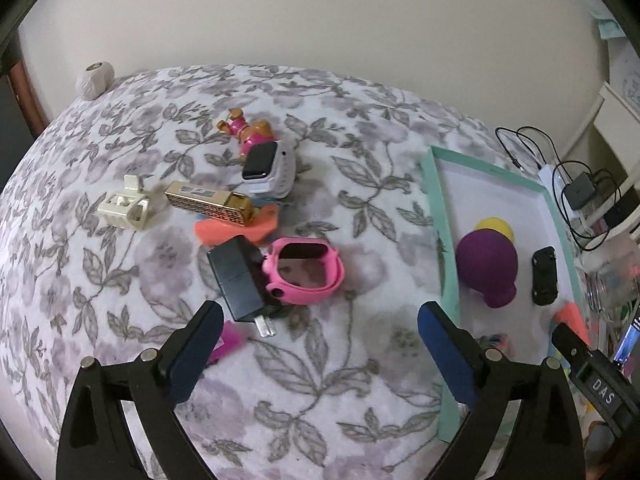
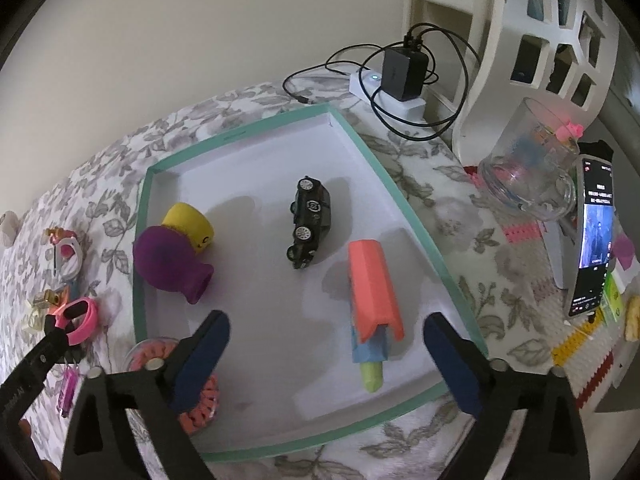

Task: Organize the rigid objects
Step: 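Move left gripper to the magenta lighter and grasp it while right gripper approaches black charger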

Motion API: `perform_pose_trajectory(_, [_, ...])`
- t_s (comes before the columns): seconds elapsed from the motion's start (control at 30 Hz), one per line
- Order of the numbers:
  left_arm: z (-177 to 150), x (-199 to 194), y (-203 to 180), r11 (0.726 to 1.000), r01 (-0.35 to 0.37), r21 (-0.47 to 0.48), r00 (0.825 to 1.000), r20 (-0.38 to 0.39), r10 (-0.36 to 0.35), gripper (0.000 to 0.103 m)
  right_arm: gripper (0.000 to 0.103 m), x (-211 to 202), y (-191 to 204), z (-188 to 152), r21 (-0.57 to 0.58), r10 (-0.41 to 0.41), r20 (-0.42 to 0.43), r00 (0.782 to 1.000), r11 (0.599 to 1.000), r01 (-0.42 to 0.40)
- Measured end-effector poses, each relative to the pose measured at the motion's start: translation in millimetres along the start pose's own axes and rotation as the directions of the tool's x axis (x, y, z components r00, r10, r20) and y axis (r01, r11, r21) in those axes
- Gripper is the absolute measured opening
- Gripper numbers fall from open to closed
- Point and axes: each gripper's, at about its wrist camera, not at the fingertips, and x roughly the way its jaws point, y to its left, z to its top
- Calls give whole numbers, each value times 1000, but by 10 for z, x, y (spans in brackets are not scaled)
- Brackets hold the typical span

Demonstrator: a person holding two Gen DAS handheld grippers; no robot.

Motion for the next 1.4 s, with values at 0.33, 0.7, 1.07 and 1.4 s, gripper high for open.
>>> perform_pose_trajectory(0.33, [119,-17,292,997,28,-70,999,-31,-30,100,103,-156,214,17,-65,-8,49,999,998,11])
perform_pose_trajectory(0.7, [280,-176,1363,943,-77,-325,997,-18,75,100,103,-665,965,41,-188,185,157,970,970,-154])
perform_pose_trajectory(1.07, [184,70,1554,951,-105,-291,987,-145,64,100,103,-384,1804,-335,-344,281,-2,960,901,-264])
perform_pose_trajectory(1.4, [11,409,1307,985,-68,-160,960,-277,21,100,103,-119,1884,-473,-370,227,-69,972,899,-236])
